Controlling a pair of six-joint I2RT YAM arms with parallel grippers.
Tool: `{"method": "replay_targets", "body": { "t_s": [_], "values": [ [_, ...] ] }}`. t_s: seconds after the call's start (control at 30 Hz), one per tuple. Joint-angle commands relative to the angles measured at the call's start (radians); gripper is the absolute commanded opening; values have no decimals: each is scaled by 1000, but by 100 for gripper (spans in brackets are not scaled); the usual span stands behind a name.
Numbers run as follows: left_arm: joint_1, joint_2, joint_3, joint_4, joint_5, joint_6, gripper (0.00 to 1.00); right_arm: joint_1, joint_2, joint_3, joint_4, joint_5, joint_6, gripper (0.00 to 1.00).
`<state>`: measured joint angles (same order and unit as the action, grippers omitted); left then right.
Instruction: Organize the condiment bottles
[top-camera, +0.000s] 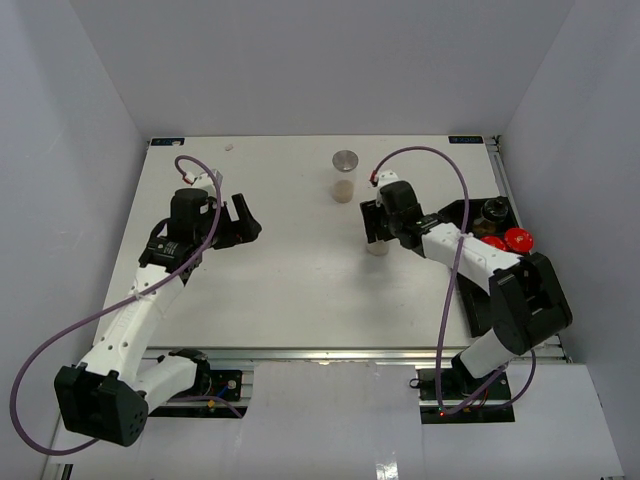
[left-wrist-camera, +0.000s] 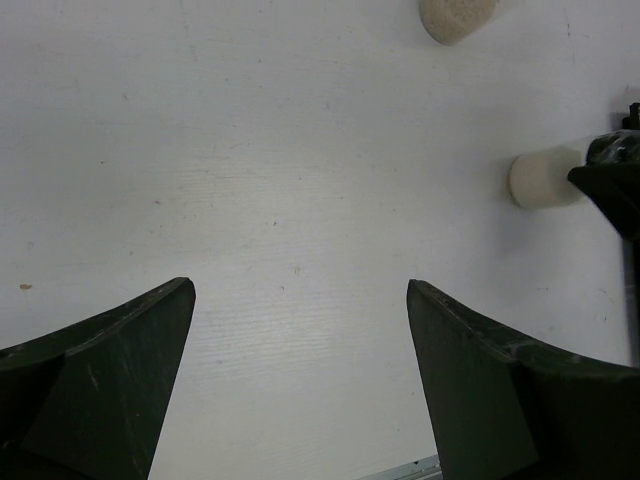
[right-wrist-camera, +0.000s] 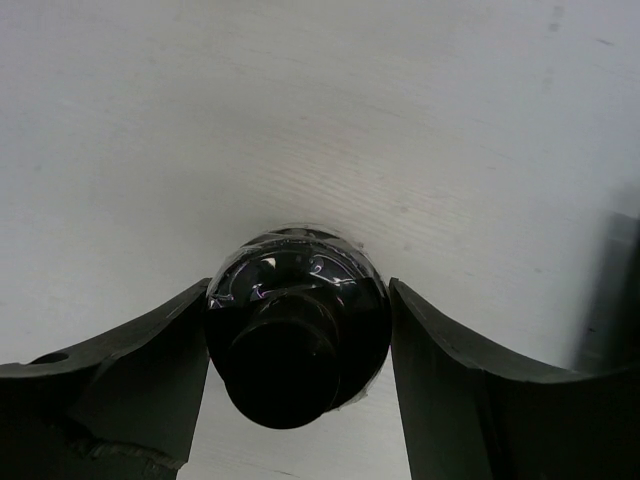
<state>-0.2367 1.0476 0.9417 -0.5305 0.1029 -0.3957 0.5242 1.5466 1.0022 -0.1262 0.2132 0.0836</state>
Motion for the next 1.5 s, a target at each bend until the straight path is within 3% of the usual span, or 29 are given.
{"method": "replay_targets", "body": {
  "t_s": [0.0, 0.1, 0.23, 0.57, 1.03, 1.27, 1.47],
  "values": [
    [5, -38, 22, -11, 24, 20, 98, -205, -164, 113, -25, 51, -15, 17],
    [5, -49, 7, 17, 34, 21, 98, -354, -198, 148, -38, -36, 17, 17],
    [5, -30, -4, 41, 65, 11, 98, -446, -157, 236, -86, -79, 18, 16],
    [5, -1, 17, 54, 87, 27, 98, -565, -97, 191, -26, -100, 18, 12],
    [5, 12, 15, 77, 108, 17, 98, -619, -71, 94, 64, -87, 7, 13],
    [5, 8, 16, 78, 107, 22, 98, -621, -57, 18, 189, -72, 2, 18],
    [5, 8, 17, 78, 104, 29, 98, -621, -63, -32, 264, -38, 5, 29]
  ]
}}
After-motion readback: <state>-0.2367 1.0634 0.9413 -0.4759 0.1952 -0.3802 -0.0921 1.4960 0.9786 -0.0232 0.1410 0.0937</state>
